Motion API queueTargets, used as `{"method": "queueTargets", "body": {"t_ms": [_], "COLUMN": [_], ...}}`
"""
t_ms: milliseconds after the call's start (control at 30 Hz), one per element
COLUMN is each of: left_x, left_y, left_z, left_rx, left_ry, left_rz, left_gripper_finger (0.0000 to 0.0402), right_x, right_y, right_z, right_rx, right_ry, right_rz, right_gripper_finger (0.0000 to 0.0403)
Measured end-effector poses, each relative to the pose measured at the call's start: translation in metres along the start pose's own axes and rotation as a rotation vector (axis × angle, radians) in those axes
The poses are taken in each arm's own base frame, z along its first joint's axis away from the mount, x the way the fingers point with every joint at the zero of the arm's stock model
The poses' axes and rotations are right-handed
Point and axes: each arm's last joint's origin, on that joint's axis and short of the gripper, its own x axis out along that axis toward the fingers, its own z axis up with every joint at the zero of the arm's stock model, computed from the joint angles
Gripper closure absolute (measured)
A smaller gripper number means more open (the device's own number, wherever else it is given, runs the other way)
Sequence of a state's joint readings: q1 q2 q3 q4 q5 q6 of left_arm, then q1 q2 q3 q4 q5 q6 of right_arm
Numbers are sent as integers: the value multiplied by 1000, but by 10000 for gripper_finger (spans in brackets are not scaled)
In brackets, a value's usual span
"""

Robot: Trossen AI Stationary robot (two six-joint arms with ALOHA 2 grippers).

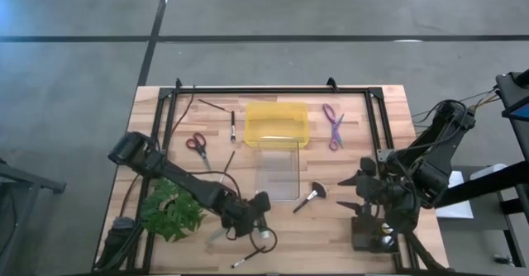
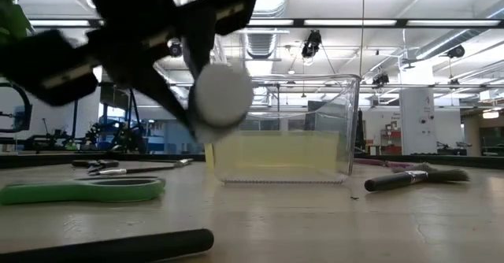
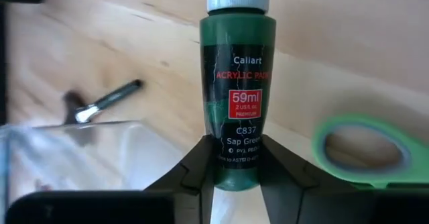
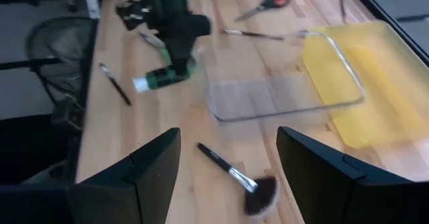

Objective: Pick & Place Paint Supplies
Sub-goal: Put the green paint bottle into the black bin

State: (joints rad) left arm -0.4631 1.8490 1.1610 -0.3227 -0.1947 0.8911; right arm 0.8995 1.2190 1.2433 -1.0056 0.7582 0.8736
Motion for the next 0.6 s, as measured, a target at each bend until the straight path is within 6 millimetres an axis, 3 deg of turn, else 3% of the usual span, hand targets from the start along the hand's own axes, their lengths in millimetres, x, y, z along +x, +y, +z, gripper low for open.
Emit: {"method": "queueTargets", "body": {"t_ms": [333,600], "left_x": [-46,-78], "left_y": [21,46], "left_z": [9,-2], "left_rx": [-205,-337], "left_ry": [-77,22], "left_rz": [216,523], "left_gripper_finger": [310,310], "right_x": [0,22], "right_y": [23,45], "right_z": [13,13], "right_rx": [-188,-576], "right_ry": [-156,-220], "right_rz": [142,-72], "right_gripper_finger": [156,156]}}
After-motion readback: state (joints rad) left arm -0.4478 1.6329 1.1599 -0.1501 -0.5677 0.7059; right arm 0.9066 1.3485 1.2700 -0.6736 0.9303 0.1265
